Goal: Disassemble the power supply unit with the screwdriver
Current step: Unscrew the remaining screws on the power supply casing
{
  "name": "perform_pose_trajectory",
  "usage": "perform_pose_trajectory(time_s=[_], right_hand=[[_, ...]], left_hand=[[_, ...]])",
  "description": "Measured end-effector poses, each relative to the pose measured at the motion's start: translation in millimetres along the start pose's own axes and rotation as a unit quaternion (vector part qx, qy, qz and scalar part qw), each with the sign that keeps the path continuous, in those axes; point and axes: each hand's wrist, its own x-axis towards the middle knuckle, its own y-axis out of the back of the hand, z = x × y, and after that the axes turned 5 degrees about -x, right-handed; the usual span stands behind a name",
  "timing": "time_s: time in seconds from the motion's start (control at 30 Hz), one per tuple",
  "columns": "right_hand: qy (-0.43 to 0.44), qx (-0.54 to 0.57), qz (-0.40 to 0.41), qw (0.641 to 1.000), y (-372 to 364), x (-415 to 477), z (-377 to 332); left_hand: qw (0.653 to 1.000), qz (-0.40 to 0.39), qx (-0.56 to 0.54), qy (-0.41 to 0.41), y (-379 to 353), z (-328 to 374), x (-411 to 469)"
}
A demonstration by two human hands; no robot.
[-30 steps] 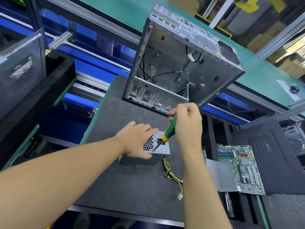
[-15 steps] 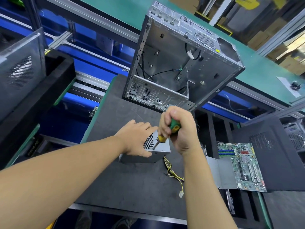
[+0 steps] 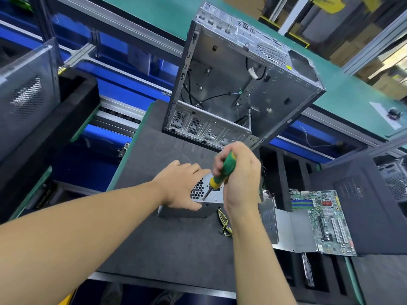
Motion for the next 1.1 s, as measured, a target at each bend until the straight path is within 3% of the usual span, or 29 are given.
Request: perform_pose_trajectory(time_s=[0.1,0.2,0.3,0.43,0.53,0.63,0.8,0.87,0.97,1.1], right_hand=[[0.013,0.034,-0.179,0.983,5,1,3],[-0.004,0.047,-0.247,0.968,6,8,1],[0.004,0.055,-0.181,0.982,2,14,-1],[0.016,-0.049,-0.003,0.999,-7,8,-1],[0.000,-0.051,0.082,0.995,-8,4,1],[0.008,-0.013,0.058,0.998,-10,3,-1],[0.010,0.086,-0.139,0.986,3,3,4],[0.007,0.112,-0.165,0.980,11,6,4],[0.016,0.121,-0.101,0.987,20,9,2],[0.050,0.030,0.024,0.998,24,10,2]], left_hand=[[1.000,-0.005,-0.009,-0.008,6,1,-2],[1.000,-0.008,0.001,-0.006,6,2,-3],[0.999,0.024,-0.018,-0.012,5,2,-3],[0.998,0.055,-0.029,-0.030,6,2,-5],[0.999,0.041,-0.022,-0.015,3,1,-4],[0.999,0.045,-0.026,-0.014,2,1,-3],[0.996,0.072,-0.023,-0.038,4,0,-5],[0.998,0.055,-0.012,-0.030,1,-1,-4],[1.000,0.025,-0.006,-0.009,-1,-1,-2],[1.000,-0.003,-0.004,0.008,-2,-1,0]])
